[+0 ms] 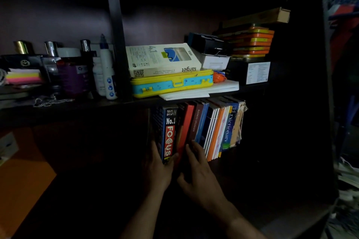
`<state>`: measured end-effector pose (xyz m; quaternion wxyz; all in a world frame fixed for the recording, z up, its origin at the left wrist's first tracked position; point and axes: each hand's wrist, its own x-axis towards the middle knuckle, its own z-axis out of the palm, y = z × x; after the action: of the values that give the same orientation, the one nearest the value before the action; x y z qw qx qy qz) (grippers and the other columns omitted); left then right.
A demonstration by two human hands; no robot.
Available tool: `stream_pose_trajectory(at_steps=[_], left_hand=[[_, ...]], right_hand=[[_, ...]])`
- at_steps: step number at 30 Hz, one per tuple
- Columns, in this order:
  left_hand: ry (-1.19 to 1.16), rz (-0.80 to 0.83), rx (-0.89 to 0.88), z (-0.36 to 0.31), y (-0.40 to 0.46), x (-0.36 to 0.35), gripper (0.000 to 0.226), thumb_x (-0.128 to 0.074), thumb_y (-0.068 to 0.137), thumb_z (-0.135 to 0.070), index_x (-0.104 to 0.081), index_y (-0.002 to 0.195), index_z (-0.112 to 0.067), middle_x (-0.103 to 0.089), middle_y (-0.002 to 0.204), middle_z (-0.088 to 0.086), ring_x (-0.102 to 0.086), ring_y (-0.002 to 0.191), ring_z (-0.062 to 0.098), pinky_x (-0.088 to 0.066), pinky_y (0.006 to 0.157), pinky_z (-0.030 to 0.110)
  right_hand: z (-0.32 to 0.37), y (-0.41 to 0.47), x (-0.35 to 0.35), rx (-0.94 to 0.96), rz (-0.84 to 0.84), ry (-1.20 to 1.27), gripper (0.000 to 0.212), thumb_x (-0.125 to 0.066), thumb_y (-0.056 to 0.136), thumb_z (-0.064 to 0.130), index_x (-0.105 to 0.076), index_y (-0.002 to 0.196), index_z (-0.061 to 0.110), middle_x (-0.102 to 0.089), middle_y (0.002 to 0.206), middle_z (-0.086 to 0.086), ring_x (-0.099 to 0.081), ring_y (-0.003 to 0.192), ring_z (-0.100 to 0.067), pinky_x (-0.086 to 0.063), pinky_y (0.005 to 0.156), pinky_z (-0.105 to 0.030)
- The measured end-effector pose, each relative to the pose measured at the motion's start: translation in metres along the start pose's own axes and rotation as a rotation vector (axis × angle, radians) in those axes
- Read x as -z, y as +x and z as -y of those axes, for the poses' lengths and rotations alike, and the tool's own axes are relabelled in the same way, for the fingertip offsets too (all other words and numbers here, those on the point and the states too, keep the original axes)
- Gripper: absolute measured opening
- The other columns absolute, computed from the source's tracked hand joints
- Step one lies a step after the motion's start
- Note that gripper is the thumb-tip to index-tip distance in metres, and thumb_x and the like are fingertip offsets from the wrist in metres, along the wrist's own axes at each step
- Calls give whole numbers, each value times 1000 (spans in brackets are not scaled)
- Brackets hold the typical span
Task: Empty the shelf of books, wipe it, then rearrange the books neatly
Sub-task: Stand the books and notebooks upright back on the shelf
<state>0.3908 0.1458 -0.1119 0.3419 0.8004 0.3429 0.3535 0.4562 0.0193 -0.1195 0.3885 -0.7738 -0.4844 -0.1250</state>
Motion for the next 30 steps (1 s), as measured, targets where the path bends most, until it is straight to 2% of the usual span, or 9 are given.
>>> stream_pose_trajectory(at_steps=[3,6,15,20,23,26,30], left_hand=[[-55,5,4,3,2,-1,98,-74,85,-48,-15,160,-25,-35,158,8,-37,143,29,-38,112,47],[-83,29,41,3,3,-3,101,-74,85,-50,-12,161,-28,-34,158,7,-37,143,29,-39,112,49],[-52,3,32,6,3,0,105,-80,80,-48,-16,160,-24,-45,152,9,-49,134,32,-43,108,46],[-90,29,6,6,2,0,104,-78,81,-49,-14,160,-31,-43,154,6,-47,136,30,-43,108,49],[-139,97,-35,5,-2,0,101,-78,81,-48,-13,158,-40,-42,154,-1,-46,137,25,-45,108,51],[-212,198,-64,3,-6,0,97,-80,85,-31,-17,159,-36,-42,150,-10,-45,136,16,-45,108,43],[-269,279,-76,1,-6,-1,93,-74,92,-19,-12,161,-32,-39,148,-12,-43,134,11,-41,98,27]], right_hand=[[-1,0,0,18,32,-3,88,-51,85,39,-14,160,14,7,167,6,-2,154,-8,-23,122,-23],[-5,-1,-1,43,77,-21,92,-50,84,40,-7,161,14,12,168,4,1,155,-11,-24,123,-28],[-5,-2,-1,131,162,-33,90,-43,84,44,-4,162,19,22,164,15,3,155,-12,-28,122,-40],[-5,-1,-2,102,121,-37,88,-47,84,42,-13,160,15,12,167,6,-10,155,-17,-32,119,-40],[-7,0,-4,36,70,4,86,-47,84,43,-16,160,17,10,167,8,-15,154,-15,-35,118,-36],[-8,0,-3,-8,27,46,85,-50,86,43,-17,160,18,9,167,10,-10,154,-10,-32,120,-31],[-7,1,-2,-21,22,67,86,-51,83,44,-21,160,17,6,168,7,-6,154,-7,-28,121,-28]])
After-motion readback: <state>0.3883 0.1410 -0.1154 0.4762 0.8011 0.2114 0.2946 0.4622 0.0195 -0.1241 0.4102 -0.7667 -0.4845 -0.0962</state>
